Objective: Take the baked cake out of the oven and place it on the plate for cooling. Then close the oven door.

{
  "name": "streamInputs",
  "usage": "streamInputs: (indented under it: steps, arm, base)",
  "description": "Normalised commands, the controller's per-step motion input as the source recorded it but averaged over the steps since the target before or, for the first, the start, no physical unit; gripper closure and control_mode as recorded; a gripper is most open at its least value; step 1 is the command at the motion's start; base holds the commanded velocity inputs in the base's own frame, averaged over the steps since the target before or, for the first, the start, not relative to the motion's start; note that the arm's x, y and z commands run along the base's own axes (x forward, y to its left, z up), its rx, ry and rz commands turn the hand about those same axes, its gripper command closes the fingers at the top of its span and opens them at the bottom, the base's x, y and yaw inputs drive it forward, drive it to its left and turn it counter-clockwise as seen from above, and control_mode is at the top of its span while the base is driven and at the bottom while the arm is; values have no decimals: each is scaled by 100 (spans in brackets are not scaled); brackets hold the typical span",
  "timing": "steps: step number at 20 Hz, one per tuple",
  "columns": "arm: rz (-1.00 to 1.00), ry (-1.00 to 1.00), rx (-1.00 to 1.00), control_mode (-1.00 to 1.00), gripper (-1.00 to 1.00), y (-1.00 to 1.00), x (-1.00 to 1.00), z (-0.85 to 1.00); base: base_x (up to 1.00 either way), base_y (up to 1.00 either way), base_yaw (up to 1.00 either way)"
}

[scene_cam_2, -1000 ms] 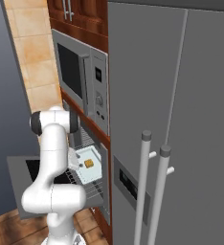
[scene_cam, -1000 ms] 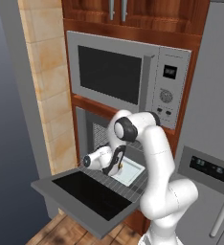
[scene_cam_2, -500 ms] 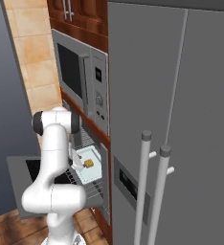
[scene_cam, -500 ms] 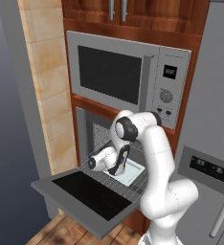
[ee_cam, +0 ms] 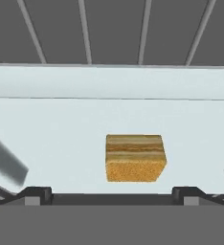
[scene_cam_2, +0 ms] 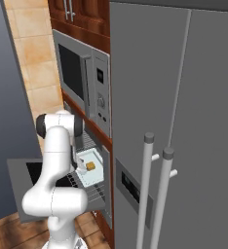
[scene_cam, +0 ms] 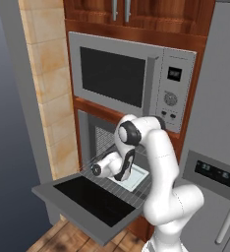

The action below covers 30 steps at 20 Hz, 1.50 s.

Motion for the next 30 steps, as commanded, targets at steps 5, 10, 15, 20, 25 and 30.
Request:
streamInputs:
  steps: [5, 10, 15, 20, 25, 30]
  arm:
    - [2, 0, 0, -100, -100, 0, 14, -11]
    - [2, 0, 0, -100, -100, -3, 14, -10]
    - [0, 0, 0, -100, -100, -7, 17, -12]
    - [0, 0, 0, -100, -100, -3, 19, -12]
    - [0, 1, 0, -100, -100, 0, 20, -14]
    - [0, 5, 0, -100, -100, 0, 19, -19]
  base:
    - [0, 0, 0]
    - [0, 0, 0]
    - [0, 0, 0]
    - [0, 0, 0]
    - [0, 0, 0]
    - [0, 0, 0]
